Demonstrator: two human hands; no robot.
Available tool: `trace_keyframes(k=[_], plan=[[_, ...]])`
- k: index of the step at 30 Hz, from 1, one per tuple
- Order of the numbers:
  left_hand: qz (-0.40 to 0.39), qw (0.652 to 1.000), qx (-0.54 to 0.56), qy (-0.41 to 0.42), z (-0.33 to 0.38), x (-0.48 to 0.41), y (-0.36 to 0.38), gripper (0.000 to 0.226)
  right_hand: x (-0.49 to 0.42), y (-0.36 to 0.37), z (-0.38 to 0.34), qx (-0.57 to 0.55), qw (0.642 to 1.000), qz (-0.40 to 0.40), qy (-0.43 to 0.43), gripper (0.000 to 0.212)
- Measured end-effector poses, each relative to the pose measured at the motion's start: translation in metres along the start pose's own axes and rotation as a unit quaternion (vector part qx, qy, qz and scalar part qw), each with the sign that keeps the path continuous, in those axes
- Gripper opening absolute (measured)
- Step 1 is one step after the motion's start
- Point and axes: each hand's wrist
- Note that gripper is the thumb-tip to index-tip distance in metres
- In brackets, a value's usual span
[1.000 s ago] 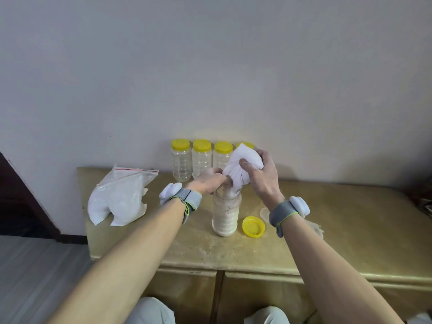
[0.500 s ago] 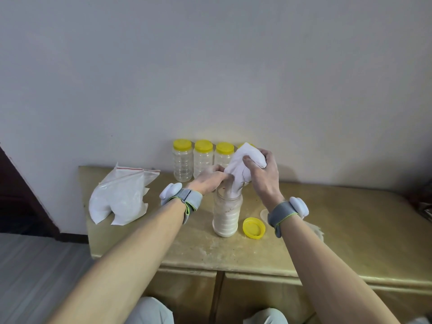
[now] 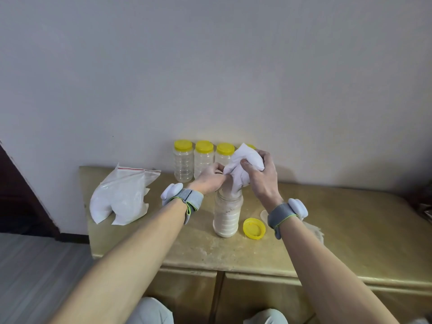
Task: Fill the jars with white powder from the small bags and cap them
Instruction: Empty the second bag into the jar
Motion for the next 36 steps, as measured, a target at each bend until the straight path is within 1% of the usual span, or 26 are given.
trace_keyframes(k=[4, 10, 13, 16, 21, 24, 31, 34, 36], plan=[[0.010, 1.000, -0.009, -0.002, -0.001, -0.002, 0.001, 0.021, 0.000, -0.001, 0.000, 0.003, 1.000, -0.007, -0.002, 0.035], [0.019, 1.000, -0.002, 0.022, -0.004, 0.001, 0.002, 0.011, 0.000, 0.002, 0.000, 0.002, 1.000, -0.011, -0.003, 0.033], [0.017, 0.999, 0.002, 0.028, -0.007, 0.003, 0.000, 0.013, 0.001, 0.004, 0.000, 0.000, 1.000, -0.017, -0.001, 0.034], [0.025, 0.999, 0.008, 0.035, -0.011, 0.004, 0.000, 0.014, 0.003, 0.004, -0.002, -0.005, 1.000, -0.003, 0.003, 0.034], [0.038, 0.998, -0.008, 0.048, -0.012, 0.007, 0.001, 0.014, 0.006, 0.004, -0.002, 0.004, 1.000, 0.002, 0.000, 0.033], [0.038, 0.998, -0.018, 0.046, -0.011, 0.008, 0.002, 0.015, 0.006, 0.003, -0.001, 0.007, 1.000, -0.002, -0.001, 0.033], [0.038, 0.998, 0.000, 0.045, -0.010, 0.007, 0.003, 0.009, 0.005, 0.000, -0.004, 0.012, 1.000, -0.002, -0.002, 0.032], [0.036, 0.999, 0.004, 0.040, -0.009, 0.009, 0.002, 0.012, 0.004, 0.000, -0.003, 0.009, 1.000, 0.001, 0.000, 0.032], [0.040, 0.998, -0.013, 0.036, -0.009, 0.011, 0.002, 0.015, 0.004, 0.000, -0.003, 0.014, 1.000, -0.005, 0.003, 0.031]])
Point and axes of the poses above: each hand's wrist, its own x-axis away from the middle knuckle, its own y-axis out of the palm, z = x × y
